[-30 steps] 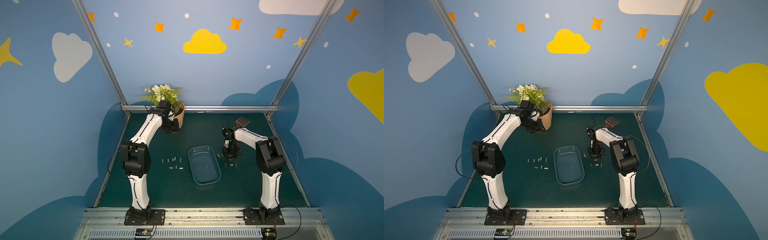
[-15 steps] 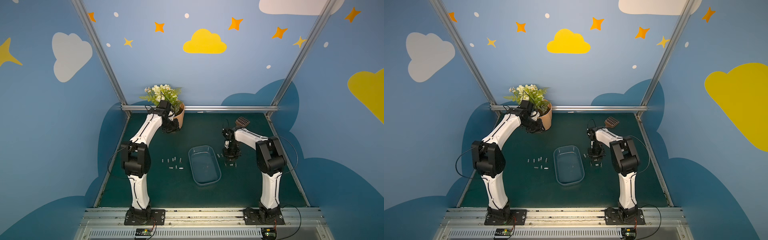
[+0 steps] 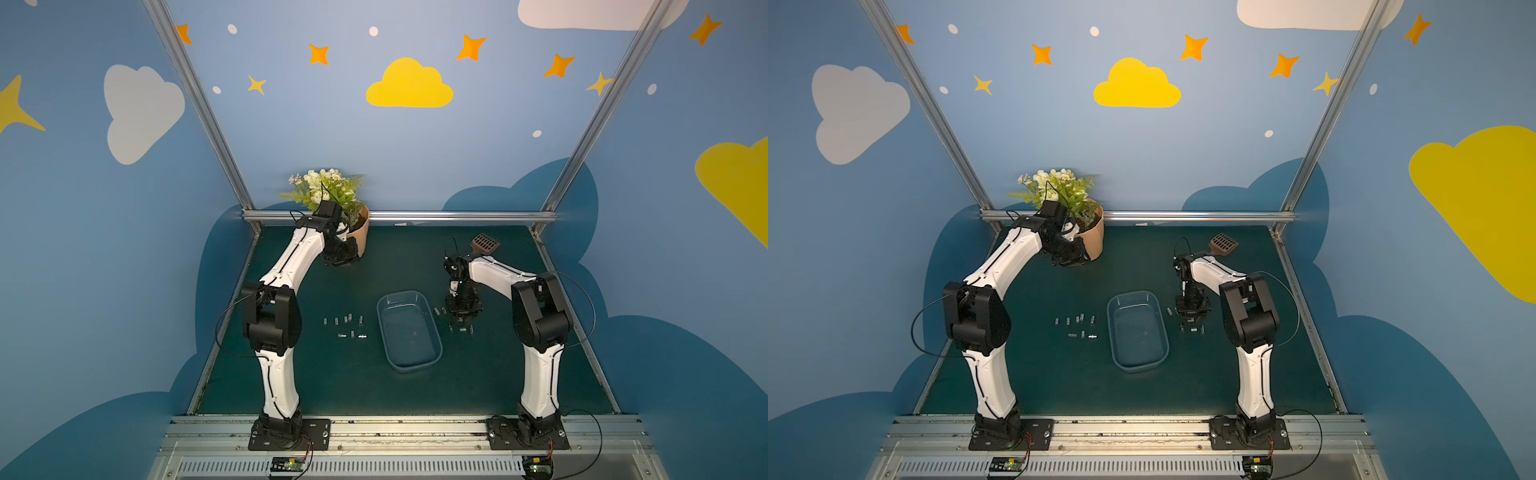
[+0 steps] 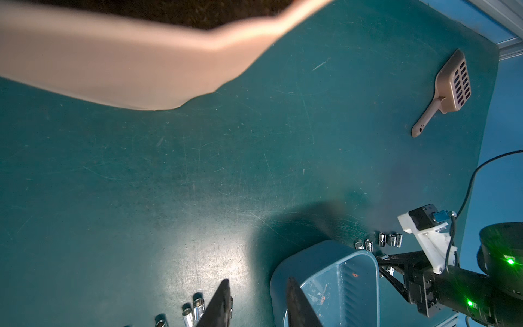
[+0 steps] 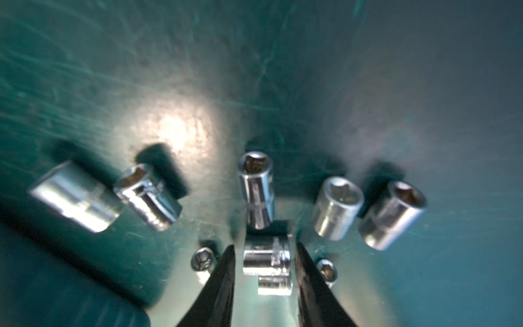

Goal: Take out the socket from the storage box
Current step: Place the socket head at the center of the board, then reset both arms

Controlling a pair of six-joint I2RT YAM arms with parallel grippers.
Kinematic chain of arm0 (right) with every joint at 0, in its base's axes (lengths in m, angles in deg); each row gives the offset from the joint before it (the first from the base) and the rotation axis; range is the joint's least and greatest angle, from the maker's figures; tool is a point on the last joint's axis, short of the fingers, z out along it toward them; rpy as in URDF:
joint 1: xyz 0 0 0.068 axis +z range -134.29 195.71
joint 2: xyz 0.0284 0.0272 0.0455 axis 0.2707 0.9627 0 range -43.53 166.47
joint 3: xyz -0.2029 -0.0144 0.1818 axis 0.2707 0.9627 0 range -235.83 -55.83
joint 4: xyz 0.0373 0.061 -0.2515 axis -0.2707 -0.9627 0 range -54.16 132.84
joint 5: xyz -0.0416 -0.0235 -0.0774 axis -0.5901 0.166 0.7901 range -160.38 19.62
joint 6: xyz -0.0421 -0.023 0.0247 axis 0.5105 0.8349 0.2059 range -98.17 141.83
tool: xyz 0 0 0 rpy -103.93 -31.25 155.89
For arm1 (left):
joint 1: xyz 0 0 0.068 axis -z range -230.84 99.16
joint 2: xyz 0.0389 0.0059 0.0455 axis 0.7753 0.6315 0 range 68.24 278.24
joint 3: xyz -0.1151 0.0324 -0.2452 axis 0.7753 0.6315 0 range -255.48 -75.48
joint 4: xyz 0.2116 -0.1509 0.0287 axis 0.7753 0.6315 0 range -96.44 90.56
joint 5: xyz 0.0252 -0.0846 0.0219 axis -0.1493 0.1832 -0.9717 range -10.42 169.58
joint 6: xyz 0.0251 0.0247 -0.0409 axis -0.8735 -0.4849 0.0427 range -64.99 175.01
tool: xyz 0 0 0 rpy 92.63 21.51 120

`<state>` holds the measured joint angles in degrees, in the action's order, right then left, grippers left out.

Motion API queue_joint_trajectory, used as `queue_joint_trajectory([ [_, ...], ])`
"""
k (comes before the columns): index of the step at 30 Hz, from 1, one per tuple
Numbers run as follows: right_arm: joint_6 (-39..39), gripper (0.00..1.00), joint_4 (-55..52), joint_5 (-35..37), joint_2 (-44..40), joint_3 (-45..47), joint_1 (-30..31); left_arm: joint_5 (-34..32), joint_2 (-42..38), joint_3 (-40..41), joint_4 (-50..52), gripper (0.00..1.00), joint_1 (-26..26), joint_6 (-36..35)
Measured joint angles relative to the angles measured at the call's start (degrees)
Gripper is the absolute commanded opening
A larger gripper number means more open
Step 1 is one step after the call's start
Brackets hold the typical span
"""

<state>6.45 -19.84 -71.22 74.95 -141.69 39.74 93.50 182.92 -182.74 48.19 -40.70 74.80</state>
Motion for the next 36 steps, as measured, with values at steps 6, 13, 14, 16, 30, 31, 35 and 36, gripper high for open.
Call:
queue_joint_trajectory([
  [6,0.04,0.37,-1.36,0.59,-0.81,-1.38,0.0,0.0,0.0,0.0,-0.04,0.35,0.0,-0.02],
  [13,0.33,0.38,-3.1,1.25,-4.46,-5.73,-0.22,-1.38,-0.24,0.11,-1.33,0.35,-0.02,-0.02],
  [14,0.48,0.38,-3.15,1.4,-5.84,-6.73,-0.28,-1.86,-0.46,0.13,-1.49,0.35,-0.02,0.0],
  [16,0.87,0.38,-3.06,1.81,-8.5,-8.24,-0.42,-2.49,-1.33,0.11,-1.64,0.36,-0.11,0.11],
  [30,8.07,0.41,25.03,6.34,-35.85,23.67,-4.96,-16.59,-34.49,46.18,-33.81,1.0,-0.35,-0.44],
  [31,8.33,0.42,27.87,6.64,-37.97,26.8,-5.53,-18.12,-36.92,51.19,-37.31,1.0,-0.33,-1.05],
  [35,10.03,0.5,39.93,7.56,-46.62,37.05,-8.35,-25.75,-44.87,66.47,-50.29,1.0,-0.33,-5.53],
  [36,10.54,0.52,43.41,7.58,-48.15,39.23,-9.22,-27.1,-46.1,68.89,-53.9,1.0,-0.35,-7.52],
])
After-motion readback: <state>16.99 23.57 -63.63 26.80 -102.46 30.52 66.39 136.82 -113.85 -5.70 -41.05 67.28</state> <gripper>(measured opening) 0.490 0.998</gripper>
